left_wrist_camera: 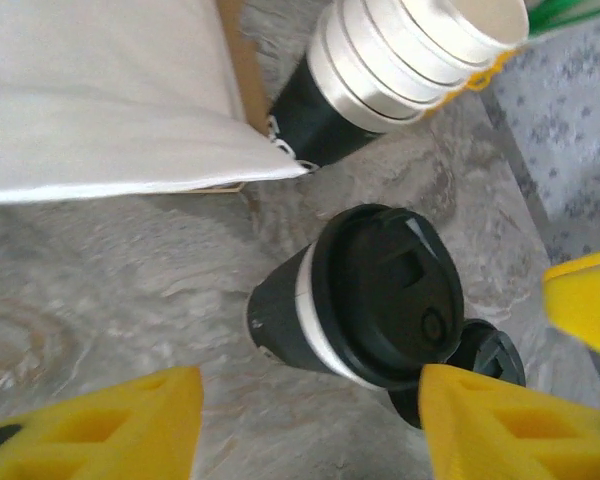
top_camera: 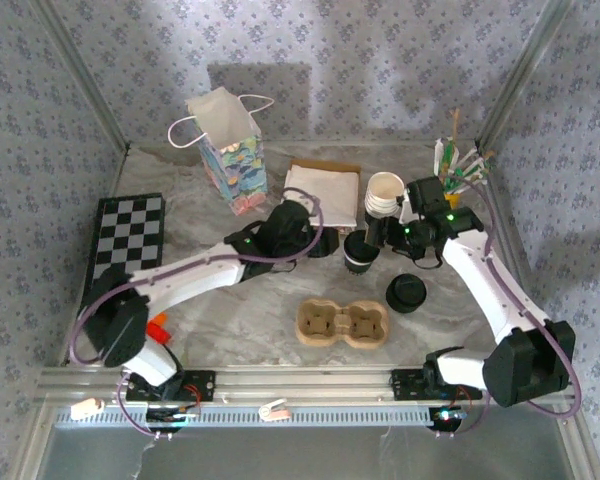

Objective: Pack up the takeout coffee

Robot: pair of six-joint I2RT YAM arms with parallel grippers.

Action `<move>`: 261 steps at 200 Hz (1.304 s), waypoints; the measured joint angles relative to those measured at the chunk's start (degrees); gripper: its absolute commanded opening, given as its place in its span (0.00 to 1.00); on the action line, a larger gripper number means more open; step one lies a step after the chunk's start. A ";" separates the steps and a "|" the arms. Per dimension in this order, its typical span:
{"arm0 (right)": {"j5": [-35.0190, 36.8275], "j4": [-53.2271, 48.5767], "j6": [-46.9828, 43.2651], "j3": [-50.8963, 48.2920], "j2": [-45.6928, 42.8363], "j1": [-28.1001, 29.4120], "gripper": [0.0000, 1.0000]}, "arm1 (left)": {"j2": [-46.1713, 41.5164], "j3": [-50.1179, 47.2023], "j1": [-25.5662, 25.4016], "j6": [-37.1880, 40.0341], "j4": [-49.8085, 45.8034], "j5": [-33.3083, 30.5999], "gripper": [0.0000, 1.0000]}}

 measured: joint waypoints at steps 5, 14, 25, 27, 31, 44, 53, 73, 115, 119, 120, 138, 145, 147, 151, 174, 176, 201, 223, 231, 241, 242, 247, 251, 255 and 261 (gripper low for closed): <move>-0.72 0.20 -0.31 -0.52 0.13 -0.28 0.58 | 1.64 1.77 -0.11 0.37 -0.46 0.46 0.47; -1.90 0.81 -0.55 -1.11 0.42 -0.74 0.56 | 3.78 4.22 -0.37 1.36 -1.09 1.20 0.44; -2.80 1.60 -0.98 -1.44 0.74 -1.20 0.54 | 6.34 6.91 -0.66 2.27 -1.86 1.92 0.41; -2.95 1.75 -0.94 -1.49 0.76 -1.25 0.54 | 6.69 7.32 -0.72 2.62 -2.05 2.03 0.40; -3.26 2.14 -1.09 -1.60 0.85 -1.38 0.53 | 7.39 7.98 -0.72 2.75 -2.29 2.32 0.39; -4.31 3.32 -1.29 -2.03 0.87 -1.60 0.51 | 9.66 10.38 -0.83 3.89 -3.82 3.06 0.37; -4.72 4.02 -1.29 -2.32 0.87 -1.64 0.50 | 10.99 11.82 -0.87 4.55 -4.76 3.56 0.36; -5.40 5.11 -1.29 -2.80 1.09 -1.68 0.46 | 13.64 14.80 -0.87 5.88 -7.28 4.15 0.35; -5.57 5.90 -1.25 -3.67 2.21 -1.14 0.41 | 15.89 16.57 -0.87 6.97 -10.93 4.37 0.33; -5.55 5.95 -1.27 -3.80 2.29 -1.07 0.40 | 15.98 16.70 -0.87 6.97 -10.99 4.50 0.32; -5.55 5.97 -1.27 -3.85 2.32 -1.03 0.40 | 16.04 16.79 -0.87 6.97 -11.02 4.50 0.32; -5.55 6.05 -1.27 -4.09 3.17 -0.48 0.39 | 16.35 17.53 -0.87 6.95 -11.32 4.52 0.31; -5.55 6.10 -1.31 -4.09 3.67 -0.22 0.39 | 16.41 17.53 -0.87 6.95 -11.39 4.59 0.31; -5.55 6.08 -1.29 -4.09 3.82 -0.15 0.39 | 16.44 17.53 -0.87 6.95 -11.43 4.63 0.31; -5.53 6.10 -1.31 -4.09 4.07 -0.02 0.39 | 16.46 17.53 -0.87 6.95 -11.47 4.68 0.30; -5.46 5.99 -1.36 -4.09 5.07 0.31 0.38 | 16.50 17.53 -0.85 6.82 -11.52 4.72 0.28; -5.44 5.97 -1.33 -4.07 5.09 0.31 0.37 | 16.50 17.53 -0.85 6.84 -11.52 4.72 0.28; -4.52 5.66 -1.75 -3.82 5.42 0.76 0.36 | 16.50 17.49 -0.85 6.23 -11.50 4.94 0.25; -3.58 5.57 -2.16 -3.80 5.66 1.38 0.36 | 16.48 16.76 -0.85 5.53 -10.54 5.18 0.24; -3.17 5.51 -2.36 -3.78 5.75 1.60 0.36 | 16.39 16.39 -0.85 5.20 -10.03 5.25 0.24; -2.58 5.49 -2.40 -3.78 5.90 1.97 0.37 | 16.02 15.54 -0.85 4.85 -9.22 5.29 0.24; -2.47 5.49 -2.40 -3.76 5.92 2.03 0.37 | 15.98 15.47 -0.85 4.81 -9.14 5.29 0.24; -2.25 5.49 -2.43 -3.69 5.95 2.21 0.37 | 15.80 14.97 -0.85 4.66 -8.61 5.27 0.24; -2.05 5.46 -2.45 -3.63 5.97 2.34 0.36 | 15.63 14.62 -0.85 4.48 -8.24 5.18 0.23; -1.92 5.46 -2.49 -3.58 6.03 2.47 0.36 | 15.50 14.27 -0.85 4.22 -7.87 5.14 0.23; -1.66 5.46 -2.58 -3.50 6.19 2.62 0.37 | 15.32 13.86 -0.85 4.02 -7.41 5.07 0.22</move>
